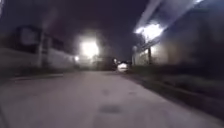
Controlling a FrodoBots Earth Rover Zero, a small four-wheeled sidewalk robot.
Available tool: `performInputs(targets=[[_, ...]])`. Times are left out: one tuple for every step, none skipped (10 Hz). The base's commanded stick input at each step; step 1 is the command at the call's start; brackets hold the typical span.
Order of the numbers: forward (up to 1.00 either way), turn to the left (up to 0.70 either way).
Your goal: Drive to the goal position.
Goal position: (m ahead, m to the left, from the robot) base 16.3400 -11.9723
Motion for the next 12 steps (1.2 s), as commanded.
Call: performInputs(targets=[[0.7, 0.0], [0.7, 0.0], [0.7, 0.0], [0.7, 0.0], [0.7, 0.0], [0.7, 0.0], [0.7, 0.0], [0.7, 0.0], [0.7, 0.0], [0.7, 0.0], [0.7, 0.0], [0.7, 0.0]])
